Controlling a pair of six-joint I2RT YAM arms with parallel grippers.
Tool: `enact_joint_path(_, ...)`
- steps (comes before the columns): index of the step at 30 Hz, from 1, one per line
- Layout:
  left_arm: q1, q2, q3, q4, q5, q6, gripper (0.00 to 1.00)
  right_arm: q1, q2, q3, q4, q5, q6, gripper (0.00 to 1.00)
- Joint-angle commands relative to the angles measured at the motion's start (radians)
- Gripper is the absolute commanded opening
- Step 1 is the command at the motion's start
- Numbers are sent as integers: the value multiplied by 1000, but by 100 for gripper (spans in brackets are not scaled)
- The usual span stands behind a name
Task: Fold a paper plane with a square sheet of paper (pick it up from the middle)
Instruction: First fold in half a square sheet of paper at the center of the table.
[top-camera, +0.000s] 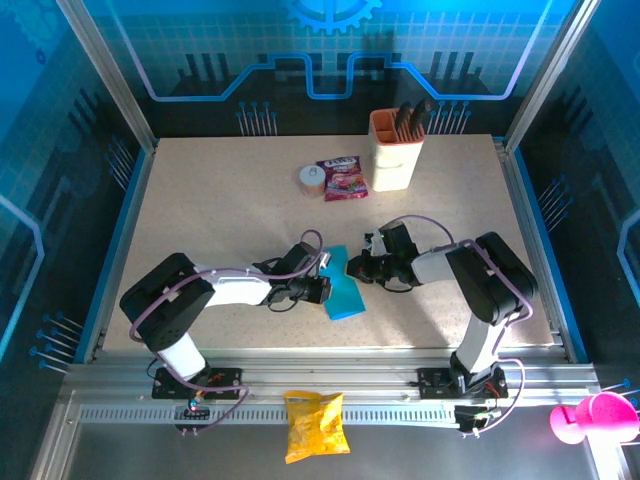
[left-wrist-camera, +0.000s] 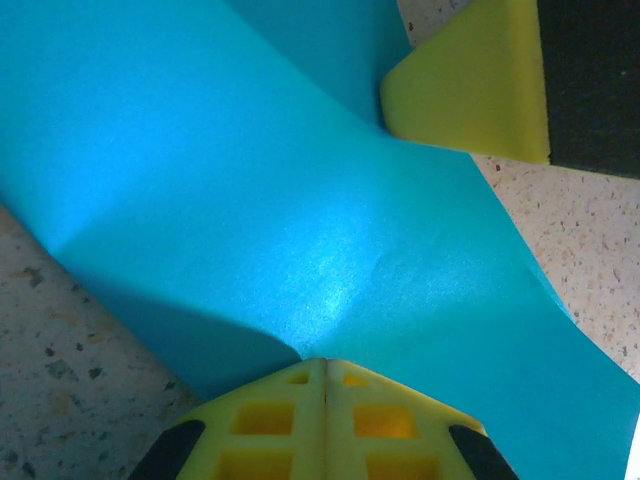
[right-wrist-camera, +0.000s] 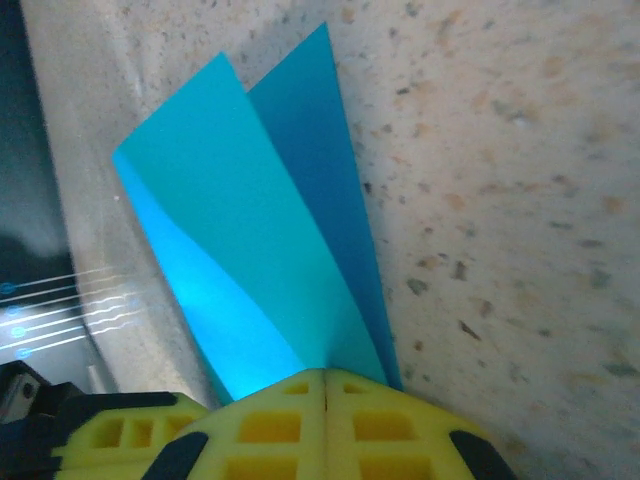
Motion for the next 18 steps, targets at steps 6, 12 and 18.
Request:
enact_joint_path(6,-10,60,-11,-72,-6,46,0,52,-259,18,-304,139,-119,0)
enact_joint_path(12,-10,60,-4,-80,-3,53,0,129,-286,-16,-307,177,-105,0)
enact_joint_path(18,-7,47,12,-107,0,78,0,122,-206,-37,-267,189,-113,0)
